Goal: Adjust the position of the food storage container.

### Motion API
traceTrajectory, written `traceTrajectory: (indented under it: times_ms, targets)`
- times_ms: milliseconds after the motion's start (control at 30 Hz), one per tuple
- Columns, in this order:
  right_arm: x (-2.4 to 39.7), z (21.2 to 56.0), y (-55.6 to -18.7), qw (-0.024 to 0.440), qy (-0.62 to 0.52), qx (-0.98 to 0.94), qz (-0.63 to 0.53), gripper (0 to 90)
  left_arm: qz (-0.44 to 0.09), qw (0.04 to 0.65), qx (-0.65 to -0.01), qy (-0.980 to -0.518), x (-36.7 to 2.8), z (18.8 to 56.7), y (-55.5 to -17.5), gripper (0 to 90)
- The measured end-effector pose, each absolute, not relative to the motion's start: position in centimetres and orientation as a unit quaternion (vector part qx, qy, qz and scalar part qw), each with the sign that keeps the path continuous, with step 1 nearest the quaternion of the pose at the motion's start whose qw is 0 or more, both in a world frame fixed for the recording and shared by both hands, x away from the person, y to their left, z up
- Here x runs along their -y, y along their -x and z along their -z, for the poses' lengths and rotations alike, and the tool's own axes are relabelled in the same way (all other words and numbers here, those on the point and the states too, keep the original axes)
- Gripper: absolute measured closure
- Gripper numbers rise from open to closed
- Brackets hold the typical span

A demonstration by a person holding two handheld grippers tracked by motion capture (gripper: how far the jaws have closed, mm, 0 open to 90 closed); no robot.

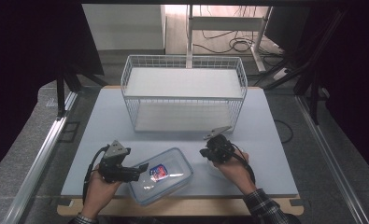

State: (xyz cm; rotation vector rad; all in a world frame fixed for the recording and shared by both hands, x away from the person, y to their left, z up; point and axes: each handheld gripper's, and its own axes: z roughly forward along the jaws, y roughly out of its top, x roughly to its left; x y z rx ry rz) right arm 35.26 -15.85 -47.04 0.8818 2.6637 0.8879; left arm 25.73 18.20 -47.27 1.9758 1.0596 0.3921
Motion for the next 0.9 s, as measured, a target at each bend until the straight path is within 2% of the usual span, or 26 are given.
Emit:
traceTrajectory:
  times_ms: [233,567,700,767,800,900]
  targets:
    - [19.2,46.8,-34.0,0.103,-0.32,-0.894,-0.297,89.5,-0.154,0.422,-0.423,-0.787,-18.2,47.1,-25.6,11.6]
    - [23.4,46.7,-32.5,0.109,-0.355,-0.879,-0.3,89.5,-0.121,0.446,-0.418,-0.782,-18.7,47.1,-25.3,9.6]
    - [24.8,46.7,-32.4,0.114,-0.375,-0.87,-0.3,89.5,-0.127,0.439,-0.415,-0.787,-19.1,47.2,-24.5,11.0]
    - [25.1,46.7,-32.5,0.118,-0.376,-0.869,-0.299,89.5,-0.129,0.439,-0.415,-0.786,-19.2,47.3,-24.2,14.9]
    - [25.1,46.7,-32.4,0.122,-0.377,-0.868,-0.299,89.4,-0.135,0.44,-0.414,-0.785,-19.4,47.4,-23.8,20.3]
    - [24.8,46.5,-32.1,0.128,-0.358,-0.87,-0.314,89.1,-0.139,0.442,-0.397,-0.792,-20.0,47.4,-22.3,45.6]
